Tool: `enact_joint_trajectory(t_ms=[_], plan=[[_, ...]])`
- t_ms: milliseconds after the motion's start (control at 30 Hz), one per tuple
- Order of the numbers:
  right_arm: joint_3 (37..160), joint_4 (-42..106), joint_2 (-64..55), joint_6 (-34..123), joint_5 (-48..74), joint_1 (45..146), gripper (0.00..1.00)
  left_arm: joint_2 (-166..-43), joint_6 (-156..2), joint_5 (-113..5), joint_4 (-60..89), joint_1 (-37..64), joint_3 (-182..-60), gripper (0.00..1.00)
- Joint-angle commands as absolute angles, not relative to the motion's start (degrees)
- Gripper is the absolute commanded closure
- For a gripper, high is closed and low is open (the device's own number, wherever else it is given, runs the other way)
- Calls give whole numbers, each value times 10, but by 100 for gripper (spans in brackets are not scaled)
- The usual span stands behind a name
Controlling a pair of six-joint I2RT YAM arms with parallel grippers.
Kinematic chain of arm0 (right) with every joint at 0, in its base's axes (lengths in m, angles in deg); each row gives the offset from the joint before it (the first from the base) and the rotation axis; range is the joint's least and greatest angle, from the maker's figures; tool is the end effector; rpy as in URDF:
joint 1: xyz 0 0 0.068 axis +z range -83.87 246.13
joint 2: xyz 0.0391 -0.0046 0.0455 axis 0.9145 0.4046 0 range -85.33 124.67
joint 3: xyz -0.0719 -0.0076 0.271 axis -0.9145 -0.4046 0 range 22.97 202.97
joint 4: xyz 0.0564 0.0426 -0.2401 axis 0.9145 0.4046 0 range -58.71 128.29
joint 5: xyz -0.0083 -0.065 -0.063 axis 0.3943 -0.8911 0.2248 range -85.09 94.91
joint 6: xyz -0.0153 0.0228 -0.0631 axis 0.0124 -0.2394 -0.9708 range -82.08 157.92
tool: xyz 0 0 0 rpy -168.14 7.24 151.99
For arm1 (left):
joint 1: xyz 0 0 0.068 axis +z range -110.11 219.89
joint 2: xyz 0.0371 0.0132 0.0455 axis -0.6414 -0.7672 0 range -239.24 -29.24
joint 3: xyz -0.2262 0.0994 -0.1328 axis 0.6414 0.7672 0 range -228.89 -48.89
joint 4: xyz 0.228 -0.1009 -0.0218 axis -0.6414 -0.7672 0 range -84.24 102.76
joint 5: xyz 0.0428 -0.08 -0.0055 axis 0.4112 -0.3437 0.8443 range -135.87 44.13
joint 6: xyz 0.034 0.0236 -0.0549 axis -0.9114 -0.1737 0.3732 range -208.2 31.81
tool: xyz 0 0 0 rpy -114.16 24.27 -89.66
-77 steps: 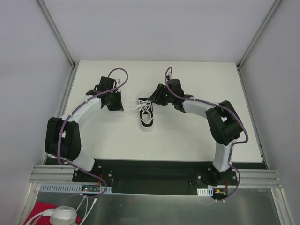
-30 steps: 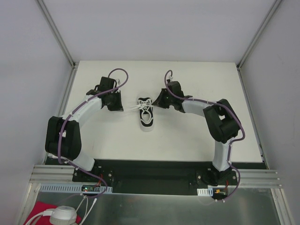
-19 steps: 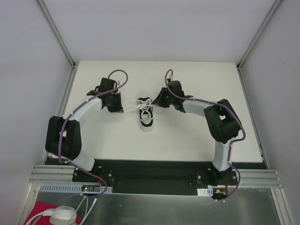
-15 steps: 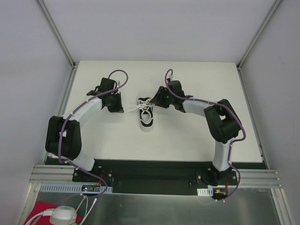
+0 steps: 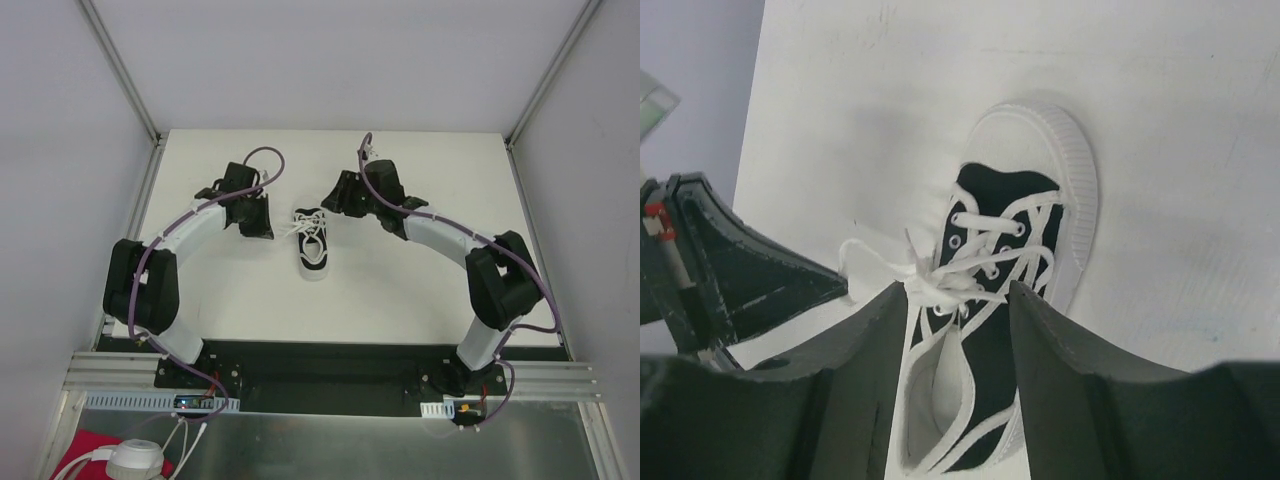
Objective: Tie the shoes
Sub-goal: Tie the shoelace on the shoe.
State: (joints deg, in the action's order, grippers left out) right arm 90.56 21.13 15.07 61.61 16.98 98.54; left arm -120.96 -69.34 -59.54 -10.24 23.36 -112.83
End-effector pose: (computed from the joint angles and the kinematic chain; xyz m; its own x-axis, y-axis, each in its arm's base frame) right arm 0.3450 0.2327 0.2557 -0.5737 0.1010 -0.8128 -0.4986 0.7442 0.4444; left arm 0.3253 -0.1103 0.2307 -0.8385 -0.0787 -0.5392 0.1573 0.9125 -0.3777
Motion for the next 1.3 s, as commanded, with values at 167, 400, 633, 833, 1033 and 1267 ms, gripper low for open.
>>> enact_joint_trajectory(t_ms=[167, 400, 633, 833, 1033, 1267], plan=[[957, 342, 116, 344, 136, 1075, 60, -1246, -692, -634, -91, 237, -1183, 100], [921, 295, 97, 250, 136, 1089, 58, -1285, -689, -677, -82, 249, -1210, 100], [906, 250, 106, 124, 95, 1138, 54, -1297, -692, -702, -82, 263, -1229, 100], [936, 252, 136, 114, 76, 1149, 56, -1303, -694, -714, -82, 275, -1243, 100], [981, 279, 172, 86, 53, 1169, 56, -1310, -692, -721, -82, 281, -1248, 100], [1006, 293, 201, 79, 32, 1179, 57, -1316, -690, -725, -82, 286, -1254, 100]])
